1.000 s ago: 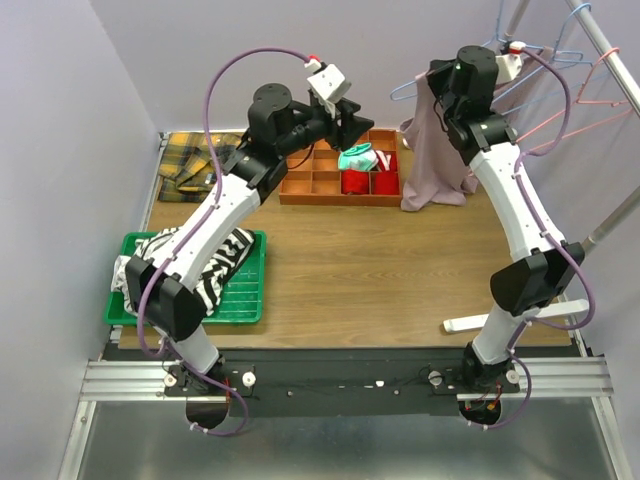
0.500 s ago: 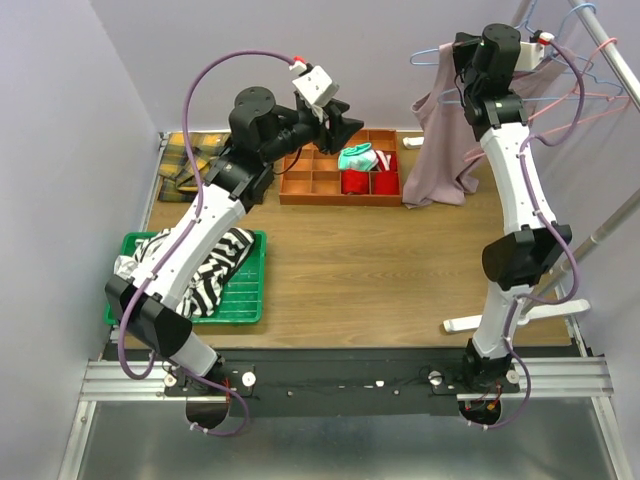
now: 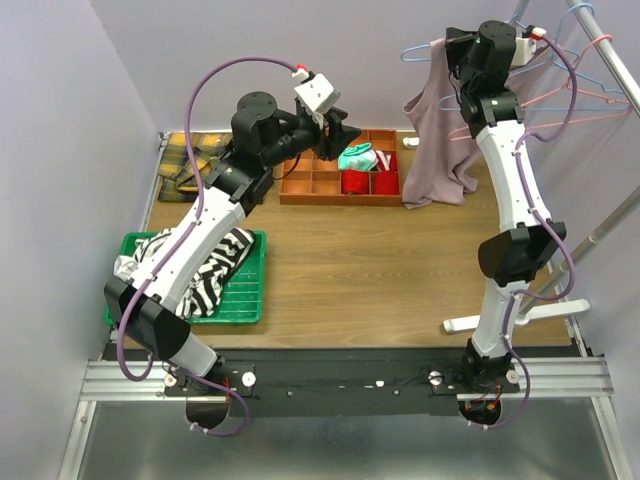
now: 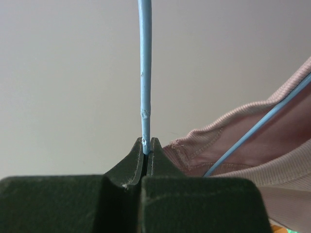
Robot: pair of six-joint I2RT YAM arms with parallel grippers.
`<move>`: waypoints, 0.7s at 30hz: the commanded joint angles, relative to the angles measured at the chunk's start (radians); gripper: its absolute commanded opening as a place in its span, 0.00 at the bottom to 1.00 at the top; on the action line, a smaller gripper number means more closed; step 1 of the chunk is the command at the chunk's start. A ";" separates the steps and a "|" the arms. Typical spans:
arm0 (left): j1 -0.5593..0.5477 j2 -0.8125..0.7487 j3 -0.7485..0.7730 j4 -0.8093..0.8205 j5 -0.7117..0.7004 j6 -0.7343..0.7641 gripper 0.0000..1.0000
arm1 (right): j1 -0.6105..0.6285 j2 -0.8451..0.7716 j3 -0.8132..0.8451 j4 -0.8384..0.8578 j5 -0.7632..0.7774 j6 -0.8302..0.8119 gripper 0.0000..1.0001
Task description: Place the tank top on the hanger
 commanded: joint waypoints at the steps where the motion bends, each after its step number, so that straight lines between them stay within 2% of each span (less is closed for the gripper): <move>1: 0.006 -0.030 -0.026 0.006 -0.012 0.002 0.56 | 0.010 0.035 0.087 0.035 -0.017 0.017 0.01; 21: 0.006 -0.082 -0.046 -0.064 -0.005 0.027 0.56 | 0.010 0.066 0.142 0.135 0.148 0.175 0.01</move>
